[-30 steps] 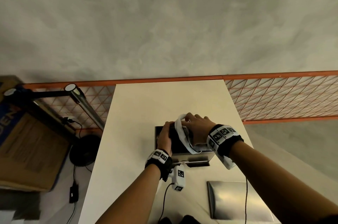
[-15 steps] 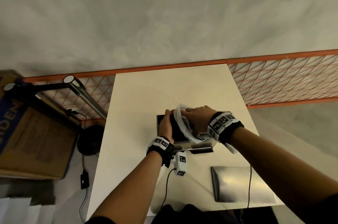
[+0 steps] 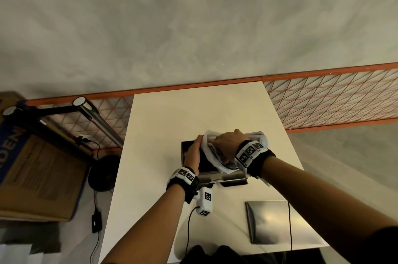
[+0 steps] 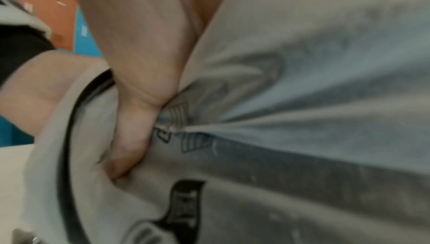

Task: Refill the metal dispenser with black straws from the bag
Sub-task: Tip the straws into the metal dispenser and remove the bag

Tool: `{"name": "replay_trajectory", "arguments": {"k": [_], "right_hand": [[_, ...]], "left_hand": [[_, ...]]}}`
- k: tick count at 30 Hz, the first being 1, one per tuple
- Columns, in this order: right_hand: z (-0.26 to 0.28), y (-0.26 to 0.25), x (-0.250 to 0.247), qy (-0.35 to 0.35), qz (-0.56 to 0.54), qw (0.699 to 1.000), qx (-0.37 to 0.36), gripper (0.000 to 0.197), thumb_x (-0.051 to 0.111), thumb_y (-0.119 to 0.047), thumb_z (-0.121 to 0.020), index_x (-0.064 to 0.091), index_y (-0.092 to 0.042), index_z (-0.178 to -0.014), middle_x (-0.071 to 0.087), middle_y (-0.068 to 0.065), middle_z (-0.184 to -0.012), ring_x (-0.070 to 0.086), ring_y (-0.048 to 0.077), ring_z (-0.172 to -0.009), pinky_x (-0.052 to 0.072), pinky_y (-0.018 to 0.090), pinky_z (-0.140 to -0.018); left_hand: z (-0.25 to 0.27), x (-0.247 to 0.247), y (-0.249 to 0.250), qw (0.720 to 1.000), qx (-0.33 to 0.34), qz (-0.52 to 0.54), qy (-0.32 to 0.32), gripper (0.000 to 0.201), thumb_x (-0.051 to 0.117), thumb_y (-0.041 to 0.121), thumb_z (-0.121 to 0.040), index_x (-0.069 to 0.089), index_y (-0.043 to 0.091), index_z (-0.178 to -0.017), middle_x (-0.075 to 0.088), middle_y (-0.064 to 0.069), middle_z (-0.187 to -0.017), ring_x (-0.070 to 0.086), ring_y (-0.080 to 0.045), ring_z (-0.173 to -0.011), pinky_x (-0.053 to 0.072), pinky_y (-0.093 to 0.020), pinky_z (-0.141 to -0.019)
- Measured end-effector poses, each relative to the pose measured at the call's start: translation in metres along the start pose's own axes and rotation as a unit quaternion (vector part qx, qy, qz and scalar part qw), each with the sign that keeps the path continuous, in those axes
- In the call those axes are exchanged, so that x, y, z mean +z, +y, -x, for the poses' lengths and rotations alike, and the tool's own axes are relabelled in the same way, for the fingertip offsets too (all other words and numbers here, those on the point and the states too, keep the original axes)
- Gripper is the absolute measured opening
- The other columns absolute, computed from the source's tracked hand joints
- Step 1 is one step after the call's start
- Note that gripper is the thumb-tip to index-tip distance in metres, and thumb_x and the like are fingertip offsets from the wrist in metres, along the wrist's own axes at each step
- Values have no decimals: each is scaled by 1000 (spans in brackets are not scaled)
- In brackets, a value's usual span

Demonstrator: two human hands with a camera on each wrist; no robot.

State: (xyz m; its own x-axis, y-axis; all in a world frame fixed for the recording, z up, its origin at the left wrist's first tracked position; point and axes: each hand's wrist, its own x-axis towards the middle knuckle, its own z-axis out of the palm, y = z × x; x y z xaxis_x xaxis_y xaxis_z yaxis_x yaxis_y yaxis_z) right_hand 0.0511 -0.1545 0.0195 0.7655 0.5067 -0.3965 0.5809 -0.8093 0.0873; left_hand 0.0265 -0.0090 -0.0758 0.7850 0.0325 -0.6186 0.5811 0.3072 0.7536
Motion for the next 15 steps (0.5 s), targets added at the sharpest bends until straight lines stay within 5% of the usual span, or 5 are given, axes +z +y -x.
{"name": "replay_trajectory", "arguments": {"k": [6, 10, 13, 15], "right_hand": [[4, -1, -2, 37, -32, 999, -5, 34, 58, -43, -87, 51, -36, -119, 66, -4, -101, 68, 26, -91, 53, 41, -76], [23, 27, -13, 113, -155, 980, 45, 45, 51, -61, -90, 58, -35, -126, 65, -4, -119, 63, 22, -105, 51, 39, -90], [47, 53, 2, 284, -285, 912, 81, 47, 52, -59, -91, 62, -28, -126, 65, -1, -125, 62, 21, -110, 48, 40, -97], [65, 59, 20, 330, -403, 846, 113, 49, 57, -56, -91, 58, -30, -132, 61, -1, -132, 57, 18, -118, 44, 35, -100]], "left_hand": [[-3, 2, -2, 997, 18, -78, 17, 44, 44, 57, -103, 75, 27, -98, 76, -1, -106, 67, -23, -108, 49, -45, -108], [-3, 2, -1, 995, 14, -98, 23, 46, 44, 57, -102, 77, 25, -95, 78, 0, -99, 68, -23, -105, 50, -43, -104], [1, 3, 6, 993, -3, -111, 26, 43, 42, 59, -103, 70, 26, -96, 72, 1, -99, 65, -20, -99, 49, -40, -101], [6, 6, 10, 992, -11, -118, 36, 40, 40, 56, -105, 64, 27, -91, 64, 7, -92, 58, -14, -90, 42, -36, -94]]}}
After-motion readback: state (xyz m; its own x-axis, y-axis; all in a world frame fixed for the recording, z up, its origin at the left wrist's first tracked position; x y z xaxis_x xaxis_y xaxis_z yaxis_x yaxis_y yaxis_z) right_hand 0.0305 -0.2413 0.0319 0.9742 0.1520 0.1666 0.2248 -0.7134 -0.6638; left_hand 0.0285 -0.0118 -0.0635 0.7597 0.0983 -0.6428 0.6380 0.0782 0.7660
